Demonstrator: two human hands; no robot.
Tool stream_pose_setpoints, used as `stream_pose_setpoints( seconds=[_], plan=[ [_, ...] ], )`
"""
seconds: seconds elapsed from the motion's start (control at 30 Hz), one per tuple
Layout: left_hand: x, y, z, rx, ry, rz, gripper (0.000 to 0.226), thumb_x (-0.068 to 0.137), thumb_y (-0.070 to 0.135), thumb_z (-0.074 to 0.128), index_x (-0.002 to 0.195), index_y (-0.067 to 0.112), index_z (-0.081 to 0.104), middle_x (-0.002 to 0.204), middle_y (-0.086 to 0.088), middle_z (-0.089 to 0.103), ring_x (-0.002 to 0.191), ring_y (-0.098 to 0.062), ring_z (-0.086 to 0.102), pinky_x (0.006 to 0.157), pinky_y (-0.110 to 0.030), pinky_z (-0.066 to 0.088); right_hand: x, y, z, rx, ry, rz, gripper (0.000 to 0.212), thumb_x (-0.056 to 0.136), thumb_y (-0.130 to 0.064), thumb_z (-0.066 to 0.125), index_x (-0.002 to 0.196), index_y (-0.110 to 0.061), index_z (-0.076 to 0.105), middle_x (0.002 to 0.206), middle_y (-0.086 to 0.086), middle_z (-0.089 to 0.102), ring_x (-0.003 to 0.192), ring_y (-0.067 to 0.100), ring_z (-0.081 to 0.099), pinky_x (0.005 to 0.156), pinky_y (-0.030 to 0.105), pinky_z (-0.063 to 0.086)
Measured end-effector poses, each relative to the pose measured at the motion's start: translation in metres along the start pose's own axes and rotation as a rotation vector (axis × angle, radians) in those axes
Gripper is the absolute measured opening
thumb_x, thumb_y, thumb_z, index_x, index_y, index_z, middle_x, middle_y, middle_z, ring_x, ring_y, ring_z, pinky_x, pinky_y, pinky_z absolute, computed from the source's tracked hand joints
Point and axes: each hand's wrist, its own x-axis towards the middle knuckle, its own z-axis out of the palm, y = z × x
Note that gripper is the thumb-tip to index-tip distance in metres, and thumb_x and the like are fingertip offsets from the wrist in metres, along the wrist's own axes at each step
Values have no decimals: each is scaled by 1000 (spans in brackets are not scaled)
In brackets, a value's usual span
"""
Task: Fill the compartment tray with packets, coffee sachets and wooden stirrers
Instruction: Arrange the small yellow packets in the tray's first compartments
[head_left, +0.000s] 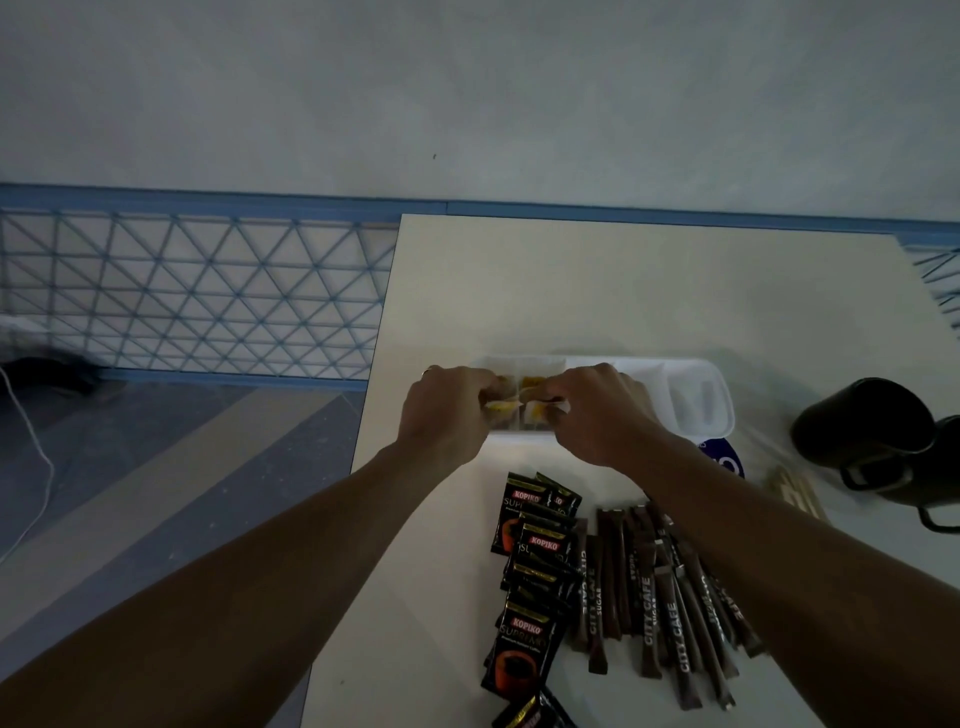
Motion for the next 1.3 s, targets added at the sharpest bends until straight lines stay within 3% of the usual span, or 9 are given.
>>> stream_pose_setpoints(
  seconds=[0.27, 0.57, 0.73, 0.97, 1.1, 1.3],
  plan=[
    [2, -2, -7, 39, 12, 35, 17, 85, 17, 67, 98, 26, 74, 91, -2, 74, 91, -26, 64, 77, -42, 54, -3, -1, -1, 86, 13, 1, 19, 88, -28, 64, 104, -35, 73, 103, -14, 73, 97, 17, 66, 82, 35, 54],
    [6, -4, -10, 54, -24, 25, 20, 85, 10, 63, 94, 23, 75, 90, -7, 74, 87, -28, 66, 74, -40, 56, -2, -2, -5, 93, 17, 7, 16, 88, -27, 61, 97, -30, 74, 100, -9, 74, 93, 21, 66, 81, 39, 54],
    [3, -3, -8, 74, -27, 30, 22, 83, 13, 67, 101, 24, 75, 92, -8, 74, 89, -28, 65, 74, -40, 57, -7, -4, -8, 110, 10, 9, 23, 82, -22, 60, 96, -33, 75, 100, -15, 73, 96, 17, 66, 84, 37, 55],
    [4, -4, -6, 28, -9, 16, 19, 80, 16, 70, 93, 28, 75, 89, -4, 74, 91, -26, 64, 76, -41, 56, -4, 1, -16, 165, -19, 8, 18, 79, -26, 65, 87, -37, 76, 98, -18, 73, 95, 13, 66, 83, 33, 54],
    [4, -3, -6, 1, -1, 22, 16, 79, 15, 73, 91, 25, 76, 86, -1, 74, 88, -24, 64, 76, -41, 56, 2, 5, -27, 122, -102, -20, 21, 80, -23, 66, 92, -38, 76, 98, -20, 73, 93, 9, 66, 79, 30, 52],
    [4, -1, -5, 20, -5, 19, 18, 80, 15, 72, 95, 24, 76, 92, -3, 74, 88, -25, 64, 77, -41, 55, 7, -2, -38, 29, -286, -41, 31, 85, -22, 56, 100, -40, 75, 117, -19, 69, 114, 13, 61, 97, 37, 50]
  ],
)
